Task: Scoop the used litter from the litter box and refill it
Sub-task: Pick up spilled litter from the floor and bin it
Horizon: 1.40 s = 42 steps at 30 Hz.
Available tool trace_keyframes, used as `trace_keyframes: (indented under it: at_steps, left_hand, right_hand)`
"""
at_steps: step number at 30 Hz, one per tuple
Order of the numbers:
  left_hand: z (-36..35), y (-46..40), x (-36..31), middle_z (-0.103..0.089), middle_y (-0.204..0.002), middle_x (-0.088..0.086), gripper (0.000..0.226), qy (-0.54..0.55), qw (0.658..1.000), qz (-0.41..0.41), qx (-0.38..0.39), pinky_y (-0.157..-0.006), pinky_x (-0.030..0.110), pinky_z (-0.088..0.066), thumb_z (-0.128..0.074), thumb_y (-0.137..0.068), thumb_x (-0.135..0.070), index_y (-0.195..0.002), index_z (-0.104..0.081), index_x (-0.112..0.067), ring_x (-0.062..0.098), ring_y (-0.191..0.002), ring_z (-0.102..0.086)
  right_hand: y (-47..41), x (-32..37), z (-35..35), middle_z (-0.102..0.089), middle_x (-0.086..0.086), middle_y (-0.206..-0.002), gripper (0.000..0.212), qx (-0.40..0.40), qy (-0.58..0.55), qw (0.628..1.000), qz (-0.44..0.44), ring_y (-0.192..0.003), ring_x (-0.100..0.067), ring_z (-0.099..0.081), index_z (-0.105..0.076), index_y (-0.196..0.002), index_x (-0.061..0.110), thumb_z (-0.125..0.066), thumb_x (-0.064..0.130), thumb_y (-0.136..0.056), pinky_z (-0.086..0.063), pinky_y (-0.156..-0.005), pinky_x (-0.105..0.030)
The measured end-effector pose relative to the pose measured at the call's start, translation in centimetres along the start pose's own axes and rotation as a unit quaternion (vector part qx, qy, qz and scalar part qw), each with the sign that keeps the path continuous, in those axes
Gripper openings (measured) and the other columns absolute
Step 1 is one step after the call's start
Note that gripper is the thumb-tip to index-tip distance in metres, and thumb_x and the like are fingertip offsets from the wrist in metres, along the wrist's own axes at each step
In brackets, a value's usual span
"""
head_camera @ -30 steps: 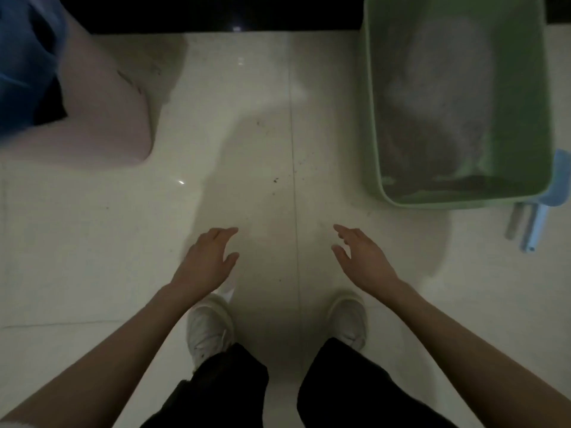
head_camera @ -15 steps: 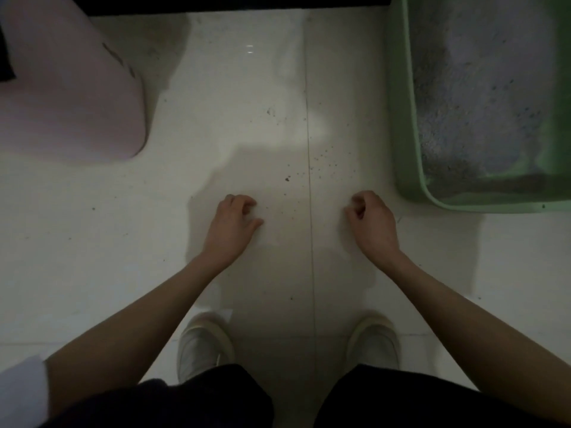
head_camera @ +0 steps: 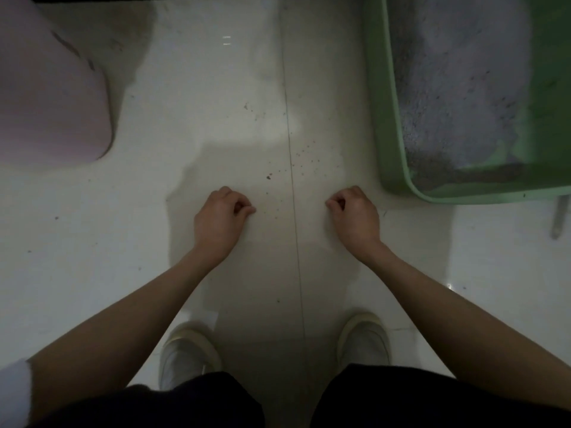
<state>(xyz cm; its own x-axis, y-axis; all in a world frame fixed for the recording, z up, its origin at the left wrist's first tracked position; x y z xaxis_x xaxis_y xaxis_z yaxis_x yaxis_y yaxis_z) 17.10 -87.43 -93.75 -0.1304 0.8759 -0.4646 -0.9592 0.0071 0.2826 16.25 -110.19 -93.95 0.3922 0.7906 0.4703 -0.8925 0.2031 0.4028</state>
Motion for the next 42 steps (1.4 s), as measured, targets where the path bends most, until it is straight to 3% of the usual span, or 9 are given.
trace_keyframes:
  at_steps: [4, 7, 10, 13, 15, 17, 20, 26, 42]
  left_hand:
    - [-0.3, -0.4, -0.3, -0.055, -0.094, 0.007, 0.015, -0.018, 0.999, -0.009, 0.031, -0.075, 0.032, -0.038, -0.058, -0.089, -0.023, -0.088, -0.064, -0.01, 0.024, -0.095, -0.05]
    - [-0.1, -0.1, -0.1, -0.057, -0.086, 0.004, 0.01, 0.083, 0.995, 0.035, 0.042, -0.071, 0.021, -0.034, -0.061, -0.087, -0.017, -0.083, -0.061, -0.008, 0.017, -0.08, -0.051]
    - [0.4, 1.0, -0.3, -0.062, -0.074, 0.002, 0.008, 0.392, 0.901, 0.177, 0.058, -0.063, 0.016, -0.045, -0.067, -0.081, -0.004, -0.075, -0.062, -0.007, 0.007, -0.064, -0.057]
    - [0.5, 2.3, -1.0, -0.067, -0.07, 0.004, 0.013, 0.522, 0.819, 0.211, 0.113, -0.063, 0.013, -0.051, -0.059, -0.081, 0.008, -0.076, -0.061, -0.004, 0.007, -0.062, -0.062]
    - [0.7, 2.8, -1.0, -0.068, -0.064, 0.001, 0.02, 0.548, 0.798, 0.216, 0.128, -0.06, 0.014, -0.051, -0.05, -0.084, 0.012, -0.08, -0.06, -0.004, 0.007, -0.059, -0.063]
    - [0.9, 3.0, -0.5, -0.065, -0.064, 0.005, 0.024, 0.536, 0.805, 0.225, 0.118, -0.056, 0.015, -0.05, -0.045, -0.086, 0.013, -0.081, -0.061, -0.004, 0.01, -0.058, -0.06]
    - [0.9, 3.0, 0.4, -0.058, -0.07, 0.007, 0.019, 0.416, 0.881, 0.204, 0.096, -0.056, 0.017, -0.046, -0.052, -0.088, 0.0, -0.078, -0.063, -0.011, 0.014, -0.063, -0.053]
    - [0.1, 2.9, -0.6, -0.061, -0.076, -0.002, 0.007, 0.169, 0.979, 0.081, 0.075, -0.07, 0.021, -0.038, -0.063, -0.084, -0.018, -0.091, -0.066, -0.017, 0.011, -0.072, -0.054]
    - [-2.3, 0.6, -2.8, -0.052, -0.088, 0.001, 0.022, 0.065, 0.995, 0.008, 0.073, -0.073, 0.02, -0.034, -0.071, -0.079, -0.023, -0.093, -0.062, -0.009, 0.013, -0.078, -0.049]
  right_hand:
    - [1.0, 0.0, 0.7, -0.063, -0.012, -0.099, 0.017, 0.002, -0.018, 1.0, -0.017, -0.09, -0.026, -0.057, -0.064, -0.093, 0.002, -0.055, 0.016, -0.091, -0.041, -0.08, -0.032]
    - [2.9, -1.0, 0.8, -0.063, -0.008, -0.073, 0.012, 0.015, -0.251, 0.959, -0.128, -0.066, -0.016, -0.057, -0.063, -0.079, 0.003, -0.057, 0.007, -0.088, -0.046, -0.069, -0.026]
    - [4.6, -1.7, 0.4, -0.057, -0.011, -0.068, 0.019, 0.078, -0.512, 0.83, -0.209, -0.062, -0.015, -0.055, -0.057, -0.071, 0.002, -0.053, -0.006, -0.088, -0.051, -0.063, -0.019]
    - [5.6, -2.4, 0.6, -0.053, -0.012, -0.07, 0.023, 0.093, -0.578, 0.779, -0.226, -0.063, -0.017, -0.052, -0.053, -0.075, 0.001, -0.041, -0.014, -0.089, -0.048, -0.059, -0.019]
    - [5.6, -3.1, 0.7, -0.053, -0.011, -0.07, 0.026, 0.07, -0.555, 0.797, -0.228, -0.062, -0.018, -0.05, -0.054, -0.076, 0.003, -0.037, -0.013, -0.088, -0.045, -0.057, -0.021]
    - [5.0, -3.7, 1.0, -0.056, -0.007, -0.07, 0.022, 0.03, -0.418, 0.887, -0.193, -0.064, -0.018, -0.051, -0.058, -0.076, 0.009, -0.045, -0.004, -0.088, -0.045, -0.063, -0.028]
    - [4.0, -4.1, 1.9, -0.063, -0.005, -0.086, 0.014, -0.024, -0.18, 0.975, -0.13, -0.083, -0.019, -0.057, -0.066, -0.094, 0.008, -0.053, 0.011, -0.088, -0.044, -0.081, -0.031]
    - [2.9, -4.1, 2.7, -0.067, -0.016, -0.1, 0.027, -0.114, -0.139, 0.979, -0.092, -0.094, -0.029, -0.059, -0.061, -0.112, 0.002, -0.053, 0.008, -0.087, -0.038, -0.08, -0.025]
    - [0.8, -3.2, 2.0, -0.065, -0.006, -0.084, 0.017, -0.052, -0.103, 0.989, -0.096, -0.08, -0.019, -0.058, -0.067, -0.092, 0.002, -0.054, 0.012, -0.088, -0.041, -0.079, -0.029]
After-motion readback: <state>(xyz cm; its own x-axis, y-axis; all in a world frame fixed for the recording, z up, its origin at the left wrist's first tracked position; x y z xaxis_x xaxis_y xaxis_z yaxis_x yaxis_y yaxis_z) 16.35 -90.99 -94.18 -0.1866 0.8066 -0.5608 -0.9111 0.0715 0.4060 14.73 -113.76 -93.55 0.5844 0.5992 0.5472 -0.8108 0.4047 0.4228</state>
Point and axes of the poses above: each hand's wrist, its own y-axis away from the middle knuckle, its own z-axis out of the back of the hand, x = y × z, the point moved 4 cm from there along -y, towards the middle knuckle
